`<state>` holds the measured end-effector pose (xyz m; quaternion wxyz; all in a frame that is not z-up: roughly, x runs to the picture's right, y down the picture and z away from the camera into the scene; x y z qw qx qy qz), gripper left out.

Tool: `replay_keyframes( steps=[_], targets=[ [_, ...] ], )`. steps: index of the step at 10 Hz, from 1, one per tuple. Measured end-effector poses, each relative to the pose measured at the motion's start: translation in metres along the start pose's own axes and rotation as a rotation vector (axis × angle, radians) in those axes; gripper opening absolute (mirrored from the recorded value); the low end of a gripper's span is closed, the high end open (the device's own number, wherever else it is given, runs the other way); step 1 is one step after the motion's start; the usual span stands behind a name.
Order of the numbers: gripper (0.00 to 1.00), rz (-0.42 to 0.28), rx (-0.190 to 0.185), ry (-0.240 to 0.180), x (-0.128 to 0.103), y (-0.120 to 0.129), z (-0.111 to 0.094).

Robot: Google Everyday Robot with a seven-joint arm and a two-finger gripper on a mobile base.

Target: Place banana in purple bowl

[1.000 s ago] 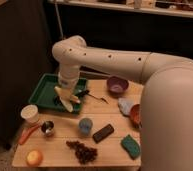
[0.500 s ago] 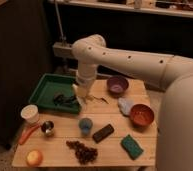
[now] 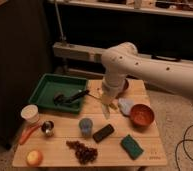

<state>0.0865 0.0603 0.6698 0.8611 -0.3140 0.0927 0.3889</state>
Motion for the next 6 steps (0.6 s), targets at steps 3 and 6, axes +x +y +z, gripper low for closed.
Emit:
replay_keyframes(
  steps=[3, 6],
  targets=[
    [0.0, 0.142, 0.041, 0.001, 0.07, -0.018, -0.016],
    [0.0, 0.283, 0.093, 0.001, 0.137, -0.039, -0.038]
  ],
)
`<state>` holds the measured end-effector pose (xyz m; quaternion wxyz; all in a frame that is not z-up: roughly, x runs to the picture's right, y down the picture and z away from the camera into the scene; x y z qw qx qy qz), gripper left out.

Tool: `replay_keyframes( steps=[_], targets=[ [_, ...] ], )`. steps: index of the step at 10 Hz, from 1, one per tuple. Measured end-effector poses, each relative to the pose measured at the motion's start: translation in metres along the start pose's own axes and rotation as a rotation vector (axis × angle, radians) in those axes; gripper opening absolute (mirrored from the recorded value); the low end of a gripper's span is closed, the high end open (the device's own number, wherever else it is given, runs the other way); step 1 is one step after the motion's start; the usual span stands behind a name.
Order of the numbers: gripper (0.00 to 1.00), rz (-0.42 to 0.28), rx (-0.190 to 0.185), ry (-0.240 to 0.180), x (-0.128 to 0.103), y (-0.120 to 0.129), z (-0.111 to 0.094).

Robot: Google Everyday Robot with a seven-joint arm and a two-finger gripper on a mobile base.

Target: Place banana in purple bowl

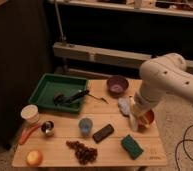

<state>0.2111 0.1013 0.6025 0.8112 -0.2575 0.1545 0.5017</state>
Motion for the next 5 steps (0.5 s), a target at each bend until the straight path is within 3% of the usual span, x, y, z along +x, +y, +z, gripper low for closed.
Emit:
replay_keyframes(
  steps=[2, 5],
  targets=[
    [0.0, 0.058, 0.026, -0.011, 0.02, -0.024, -0.01],
    [0.0, 0.078, 0.066, -0.037, 0.006, -0.058, -0.021]
  ],
)
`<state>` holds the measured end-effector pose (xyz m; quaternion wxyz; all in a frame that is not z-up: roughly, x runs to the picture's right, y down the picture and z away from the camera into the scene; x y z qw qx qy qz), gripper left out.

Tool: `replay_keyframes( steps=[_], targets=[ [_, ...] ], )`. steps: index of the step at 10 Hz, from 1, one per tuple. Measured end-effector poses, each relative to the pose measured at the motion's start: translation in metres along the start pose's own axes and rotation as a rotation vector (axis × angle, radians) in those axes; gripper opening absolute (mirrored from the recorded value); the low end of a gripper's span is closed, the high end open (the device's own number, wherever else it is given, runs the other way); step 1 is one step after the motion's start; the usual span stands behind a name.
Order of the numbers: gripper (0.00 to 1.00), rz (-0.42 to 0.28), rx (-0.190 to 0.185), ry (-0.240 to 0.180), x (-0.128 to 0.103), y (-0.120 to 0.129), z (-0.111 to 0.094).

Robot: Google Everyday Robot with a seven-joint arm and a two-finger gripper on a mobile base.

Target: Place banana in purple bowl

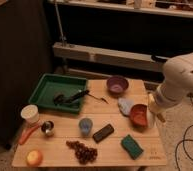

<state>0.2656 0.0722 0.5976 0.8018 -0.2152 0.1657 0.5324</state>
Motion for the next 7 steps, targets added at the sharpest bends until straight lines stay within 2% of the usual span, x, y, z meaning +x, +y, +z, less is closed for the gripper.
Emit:
replay_keyframes(
  steps=[2, 4, 7],
  targets=[
    [0.0, -0.003, 0.002, -0.046, -0.038, -0.015, -0.003],
    [0.0, -0.017, -0.016, -0.106, -0.085, -0.022, -0.001],
    [0.0, -0.051, -0.034, -0.138, -0.161, -0.017, 0.017]
  ],
)
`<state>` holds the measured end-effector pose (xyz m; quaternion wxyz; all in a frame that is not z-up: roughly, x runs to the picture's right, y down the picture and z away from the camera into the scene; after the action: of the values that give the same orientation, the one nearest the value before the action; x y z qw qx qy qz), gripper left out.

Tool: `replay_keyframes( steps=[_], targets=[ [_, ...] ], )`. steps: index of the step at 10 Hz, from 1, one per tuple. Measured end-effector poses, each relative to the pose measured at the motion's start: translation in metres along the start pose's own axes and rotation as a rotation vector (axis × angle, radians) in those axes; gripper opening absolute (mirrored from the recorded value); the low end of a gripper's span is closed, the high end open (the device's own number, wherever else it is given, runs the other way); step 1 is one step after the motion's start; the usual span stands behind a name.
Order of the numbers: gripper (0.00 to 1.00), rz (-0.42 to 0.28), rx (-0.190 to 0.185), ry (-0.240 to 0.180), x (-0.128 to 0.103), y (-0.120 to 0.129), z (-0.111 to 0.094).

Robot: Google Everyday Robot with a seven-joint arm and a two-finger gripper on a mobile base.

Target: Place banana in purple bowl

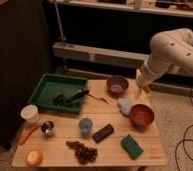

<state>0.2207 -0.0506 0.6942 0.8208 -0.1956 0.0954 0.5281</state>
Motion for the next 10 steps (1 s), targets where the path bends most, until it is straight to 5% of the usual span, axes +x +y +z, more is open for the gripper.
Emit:
replay_keyframes(
  steps=[2, 4, 6, 10],
  targets=[
    [0.0, -0.044, 0.013, -0.01, -0.029, 0.0, 0.025],
    [0.0, -0.098, 0.021, -0.056, -0.034, 0.003, 0.045],
    [0.0, -0.118, 0.024, -0.093, -0.03, 0.0, 0.054],
    [0.0, -0.118, 0.009, -0.097, -0.032, 0.004, 0.055]
  ],
)
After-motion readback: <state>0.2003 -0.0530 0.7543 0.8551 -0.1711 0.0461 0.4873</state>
